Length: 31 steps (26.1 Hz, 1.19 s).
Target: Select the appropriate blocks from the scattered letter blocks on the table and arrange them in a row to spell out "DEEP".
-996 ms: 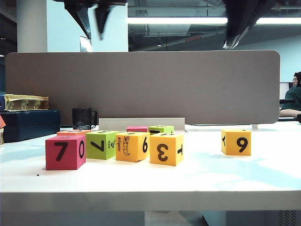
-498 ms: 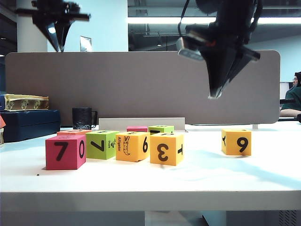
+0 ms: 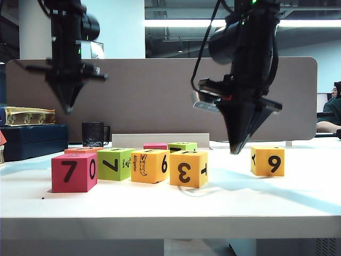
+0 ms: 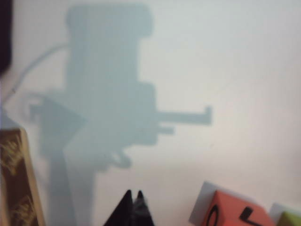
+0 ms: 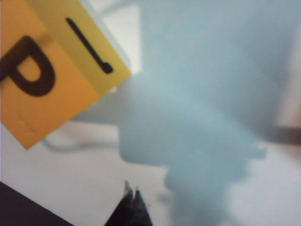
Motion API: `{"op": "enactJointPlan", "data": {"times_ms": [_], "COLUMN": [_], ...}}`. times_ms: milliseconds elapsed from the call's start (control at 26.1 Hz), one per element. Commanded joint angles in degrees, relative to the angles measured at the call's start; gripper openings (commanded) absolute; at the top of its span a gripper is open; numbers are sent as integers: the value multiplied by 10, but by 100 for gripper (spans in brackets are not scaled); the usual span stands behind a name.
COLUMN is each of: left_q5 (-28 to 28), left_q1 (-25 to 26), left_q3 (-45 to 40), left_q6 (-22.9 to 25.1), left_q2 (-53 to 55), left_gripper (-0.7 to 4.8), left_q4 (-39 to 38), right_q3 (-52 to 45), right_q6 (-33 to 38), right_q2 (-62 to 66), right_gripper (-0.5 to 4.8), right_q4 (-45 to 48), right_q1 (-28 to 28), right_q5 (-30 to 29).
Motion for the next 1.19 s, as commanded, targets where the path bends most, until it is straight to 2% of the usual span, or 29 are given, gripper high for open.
{"op": "enactJointPlan", "data": {"times_ms": [38,230,383,575,728,996,1188], "left_q5": [26,73,79,100,106,169,175], "left_q1": [6,5,5,5,4,-1,-13], "left_q3": [-65,-92,-108,-176,-181,-181,-181], "left_q6": [-17,-16,-16,-19,-14,0,2], "left_q2": [-1,-1,-1,-2,-2,-1,-1], "left_gripper": [-4,-4,-4,-4,-4,-4,-4], "left_q4": [-5,-5,-5,-5,-5,-5,-5], "right_q3": [-1,-1,-1,-1,-1,-1,0], "right_q6": [0,0,0,0,1,1,1], "right_q2": [8,9,9,14,22,53,54], "right_gripper": [-1,-1,-1,-1,-1,-1,-1], "right_q4": [14,37,62,73,77,80,91], "right_q1": [3,4,6,6,7,15,29], "right_q5": [-28,-31,-31,-31,-31,-37,-40]}}
